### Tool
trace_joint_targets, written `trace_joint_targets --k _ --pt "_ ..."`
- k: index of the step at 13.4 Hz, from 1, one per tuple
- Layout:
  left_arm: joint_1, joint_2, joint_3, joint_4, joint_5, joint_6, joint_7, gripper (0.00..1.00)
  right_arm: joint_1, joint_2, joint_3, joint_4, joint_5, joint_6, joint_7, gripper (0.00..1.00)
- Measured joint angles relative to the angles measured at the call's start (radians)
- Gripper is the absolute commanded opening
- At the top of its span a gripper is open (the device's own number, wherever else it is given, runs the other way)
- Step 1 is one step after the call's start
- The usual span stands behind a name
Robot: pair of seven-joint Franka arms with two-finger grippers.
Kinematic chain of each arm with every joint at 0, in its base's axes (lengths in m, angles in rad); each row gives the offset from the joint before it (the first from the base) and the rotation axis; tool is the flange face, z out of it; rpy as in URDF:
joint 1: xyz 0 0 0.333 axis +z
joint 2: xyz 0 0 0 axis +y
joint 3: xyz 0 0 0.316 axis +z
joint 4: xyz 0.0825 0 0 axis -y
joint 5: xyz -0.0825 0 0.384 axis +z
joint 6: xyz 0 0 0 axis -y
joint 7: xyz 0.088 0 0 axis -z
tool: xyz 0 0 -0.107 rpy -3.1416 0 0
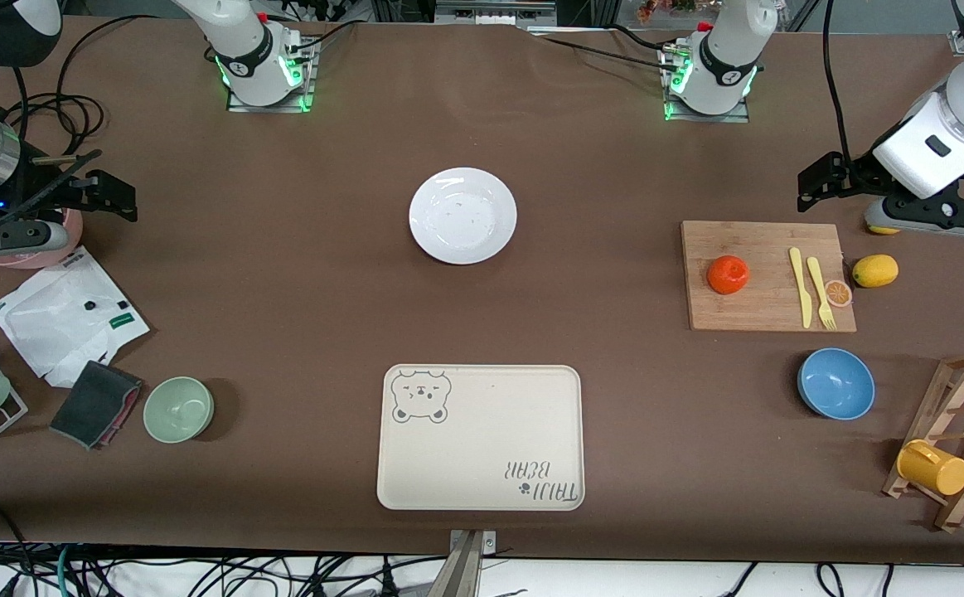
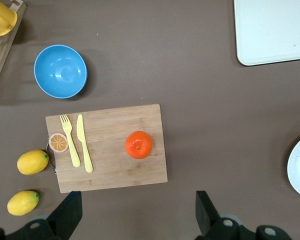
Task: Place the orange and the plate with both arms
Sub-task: 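Lower the left gripper onto the orange on the cutting board and grasp it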
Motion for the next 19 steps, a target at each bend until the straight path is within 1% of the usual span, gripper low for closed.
trace_joint_targets --k 2,4,6,8,9,11,15,16,17,19 --pt "0.0 0.01 0.003 -0.001 0.0 -0.001 0.0 1.0 0.0 0.001 0.0 0.0 0.0 0.0 0.0 1.0" --pt "0.007 0.039 0.008 -0.002 0.0 -0.04 0.0 1.0 0.0 0.001 0.0 0.0 0.0 0.0 0.0 1.0" --pt "0.015 0.085 0.013 -0.006 0.0 -0.054 0.0 1.0 0.0 0.001 0.0 0.0 0.0 0.0 0.0 1.0" --pt "0.017 0.155 0.013 -0.025 0.001 -0.005 0.0 1.0 0.0 0.001 0.0 0.0 0.0 0.0 0.0 1.0" --pt "0.017 0.184 0.012 -0.057 0.001 0.053 0.001 1.0 0.0 0.001 0.0 0.0 0.0 0.0 0.0 1.0" --pt "0.016 0.216 0.011 -0.161 0.001 0.207 0.001 1.0 0.0 0.001 0.0 0.0 0.0 0.0 0.0 1.0" --pt "0.016 0.231 0.011 -0.477 0.002 0.64 0.001 1.0 0.0 0.004 0.0 -0.001 0.0 0.0 0.0 1.0" --pt "0.017 0.241 0.011 -0.53 0.004 0.712 0.002 1.0 0.0 0.005 0.0 -0.001 0.0 0.0 0.0 1.0" --pt "0.017 0.255 0.011 -0.558 0.017 0.757 0.002 1.0 0.0 0.007 0.0 -0.001 0.0 0.0 0.0 1.0" --pt "0.017 0.289 0.011 -0.57 0.048 0.804 0.002 1.0 0.0 0.009 0.0 -0.001 0.0 0.0 0.0 1.0"
